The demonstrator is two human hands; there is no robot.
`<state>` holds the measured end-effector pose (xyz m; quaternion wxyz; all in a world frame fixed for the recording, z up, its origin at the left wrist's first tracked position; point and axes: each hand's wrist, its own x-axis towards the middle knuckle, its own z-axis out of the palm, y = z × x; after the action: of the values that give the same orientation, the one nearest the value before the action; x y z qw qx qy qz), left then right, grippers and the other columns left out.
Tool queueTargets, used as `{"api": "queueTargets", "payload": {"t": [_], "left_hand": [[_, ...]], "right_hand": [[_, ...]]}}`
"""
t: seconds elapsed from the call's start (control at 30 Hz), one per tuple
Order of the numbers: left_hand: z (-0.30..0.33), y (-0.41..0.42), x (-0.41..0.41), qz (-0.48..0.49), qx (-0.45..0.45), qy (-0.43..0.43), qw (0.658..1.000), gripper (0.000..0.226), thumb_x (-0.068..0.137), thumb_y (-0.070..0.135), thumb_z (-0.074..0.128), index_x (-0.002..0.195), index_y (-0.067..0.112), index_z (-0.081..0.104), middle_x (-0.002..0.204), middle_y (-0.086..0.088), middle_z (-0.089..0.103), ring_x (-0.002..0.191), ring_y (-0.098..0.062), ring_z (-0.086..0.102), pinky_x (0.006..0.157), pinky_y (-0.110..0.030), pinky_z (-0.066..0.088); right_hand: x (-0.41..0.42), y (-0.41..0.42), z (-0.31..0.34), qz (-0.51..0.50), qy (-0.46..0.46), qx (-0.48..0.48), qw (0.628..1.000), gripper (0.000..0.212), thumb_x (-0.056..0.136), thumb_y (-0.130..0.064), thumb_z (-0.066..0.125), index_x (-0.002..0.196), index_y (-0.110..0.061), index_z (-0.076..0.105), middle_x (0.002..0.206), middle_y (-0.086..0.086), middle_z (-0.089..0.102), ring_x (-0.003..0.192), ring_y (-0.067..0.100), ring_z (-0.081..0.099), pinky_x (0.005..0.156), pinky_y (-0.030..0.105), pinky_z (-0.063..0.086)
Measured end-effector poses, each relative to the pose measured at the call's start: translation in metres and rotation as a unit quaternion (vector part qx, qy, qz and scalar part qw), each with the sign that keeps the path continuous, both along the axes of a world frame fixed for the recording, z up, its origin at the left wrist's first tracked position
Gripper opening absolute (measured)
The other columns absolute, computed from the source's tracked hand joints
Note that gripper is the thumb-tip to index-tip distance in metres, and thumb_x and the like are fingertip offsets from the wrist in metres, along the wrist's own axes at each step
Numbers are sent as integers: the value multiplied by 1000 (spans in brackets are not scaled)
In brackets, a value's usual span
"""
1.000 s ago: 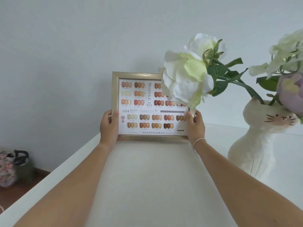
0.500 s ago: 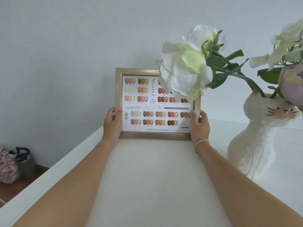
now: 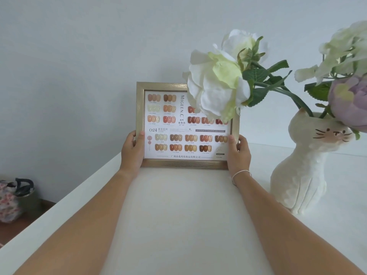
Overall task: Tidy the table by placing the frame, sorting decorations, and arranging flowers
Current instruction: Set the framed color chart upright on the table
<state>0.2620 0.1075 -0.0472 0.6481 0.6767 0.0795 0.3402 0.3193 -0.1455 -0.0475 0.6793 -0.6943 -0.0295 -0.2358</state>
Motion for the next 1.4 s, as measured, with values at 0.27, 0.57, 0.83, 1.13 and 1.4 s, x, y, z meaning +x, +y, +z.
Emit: {"api": "queueTargets", "payload": {"t": [0.27,0.57,0.83,1.13,1.4], "left_hand": [[-3,-2,-2,19,20,11,1000,22,94,38,43,111,27,52,90,10,66,84,-5,63,64,-18,44],[-6,-6,-33,75,-1,45,996,38,90,40,46,127,30,46,111,5,54,98,-14,51,77,-24,37],[-5,-31,-103,81,38,77,993,35,92,35,44,126,29,48,110,7,52,96,-13,50,79,-26,38],[-4,-70,-190,46,101,93,989,32,93,30,46,124,26,50,109,3,53,98,-18,51,81,-28,36],[-7,-118,-243,-17,185,104,977,31,93,30,47,124,28,50,106,4,57,94,-17,53,77,-26,37]], "right_hand": [[-1,-1,-2,-7,11,14,1000,37,88,-45,49,116,-22,55,74,-8,48,72,6,52,64,19,39],[-39,-11,-2,-65,15,-65,996,50,88,-44,48,133,-24,41,125,-2,47,97,14,51,90,30,41],[-110,-21,-3,-24,20,-91,995,46,89,-39,50,132,-25,44,124,-4,49,104,15,52,92,31,42],[-207,-48,-6,57,24,-176,982,39,89,-37,51,126,-25,51,110,-6,53,94,15,57,85,27,44],[-275,-92,-5,102,-5,-277,955,35,88,-37,53,122,-26,54,120,-4,55,90,9,53,80,22,42]]}}
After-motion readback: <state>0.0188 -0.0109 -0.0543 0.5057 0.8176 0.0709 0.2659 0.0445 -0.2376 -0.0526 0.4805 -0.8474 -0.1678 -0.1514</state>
